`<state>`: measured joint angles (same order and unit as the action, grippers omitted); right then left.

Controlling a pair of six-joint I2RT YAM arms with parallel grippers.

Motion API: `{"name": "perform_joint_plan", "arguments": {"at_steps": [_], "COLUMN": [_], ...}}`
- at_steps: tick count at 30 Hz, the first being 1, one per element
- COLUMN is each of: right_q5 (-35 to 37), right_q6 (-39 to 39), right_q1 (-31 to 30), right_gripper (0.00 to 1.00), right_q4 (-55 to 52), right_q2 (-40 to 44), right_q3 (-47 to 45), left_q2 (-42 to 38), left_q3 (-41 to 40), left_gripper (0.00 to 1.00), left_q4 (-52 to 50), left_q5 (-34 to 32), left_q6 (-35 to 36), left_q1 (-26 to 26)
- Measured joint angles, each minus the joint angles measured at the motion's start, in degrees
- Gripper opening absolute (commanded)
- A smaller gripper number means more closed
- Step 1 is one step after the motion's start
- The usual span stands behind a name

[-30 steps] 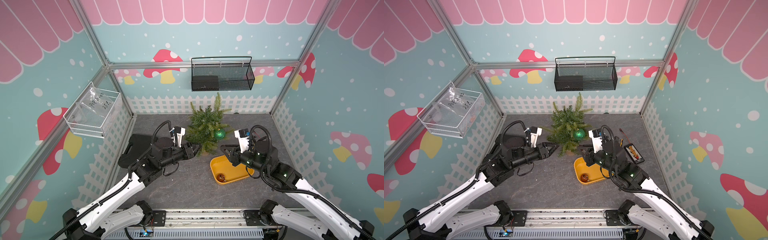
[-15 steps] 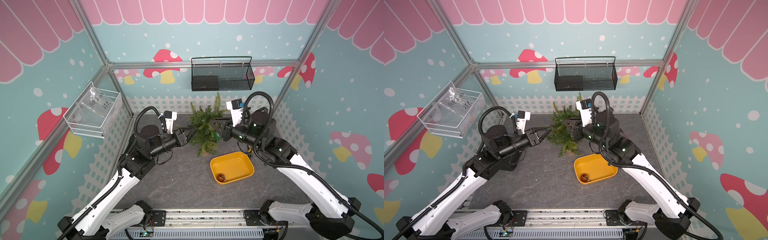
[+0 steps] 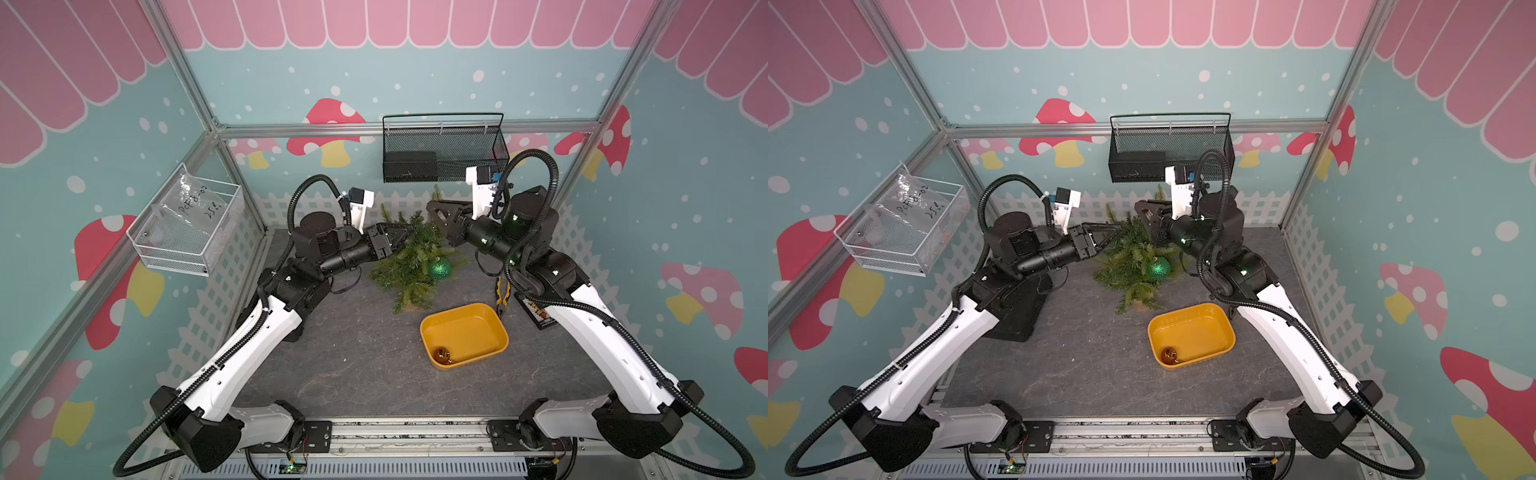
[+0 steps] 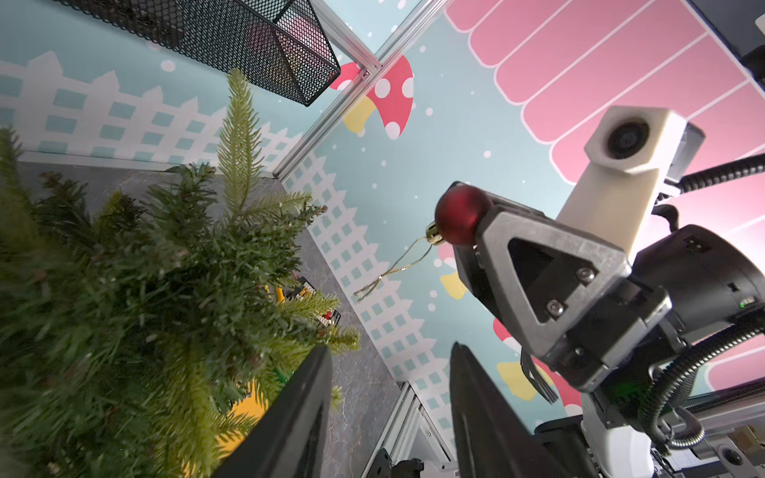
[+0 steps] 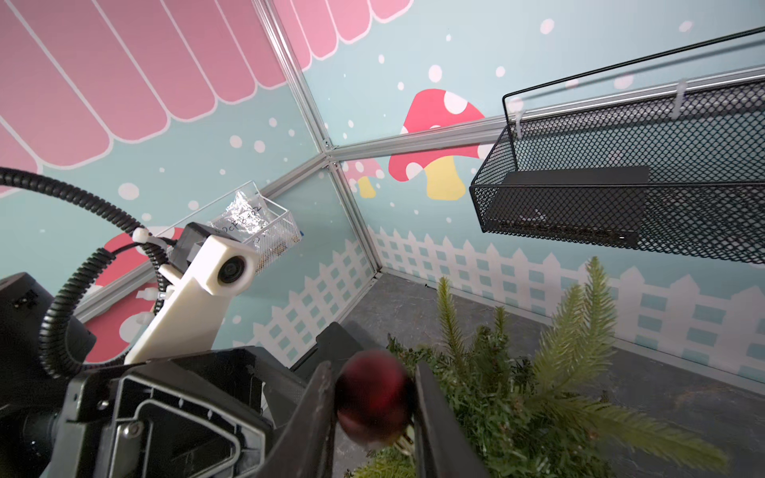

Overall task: Decorate the small christmas tree with ornaments
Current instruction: Pick up an ornament from the container, then hang an ornament on the christmas tree.

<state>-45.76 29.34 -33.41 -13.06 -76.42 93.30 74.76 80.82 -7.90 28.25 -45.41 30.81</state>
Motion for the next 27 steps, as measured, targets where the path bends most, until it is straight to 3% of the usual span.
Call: {"name": "perform_joint_plan", "arguments": {"at_steps": [17, 27], "right_q5": [-7.48, -7.93], "right_q6": [6.08, 7.15], "right_q1": [5.66, 7.54], "right_gripper": [0.27, 0.27], "right_q4": [8.66, 10.43], "right_q2": [-3.45, -4.09], "right_q3": [-5.79, -6.62], "left_q2": [4.17, 4.17], "left_q3": [0.46, 0.44], "left_gripper": [0.49, 0.49], "left_q4": [1.11, 1.36], "left_q5": [0.48, 0.42], "left_q6": [-0.24, -0.26], "left_q1": [0.00, 0.00]}}
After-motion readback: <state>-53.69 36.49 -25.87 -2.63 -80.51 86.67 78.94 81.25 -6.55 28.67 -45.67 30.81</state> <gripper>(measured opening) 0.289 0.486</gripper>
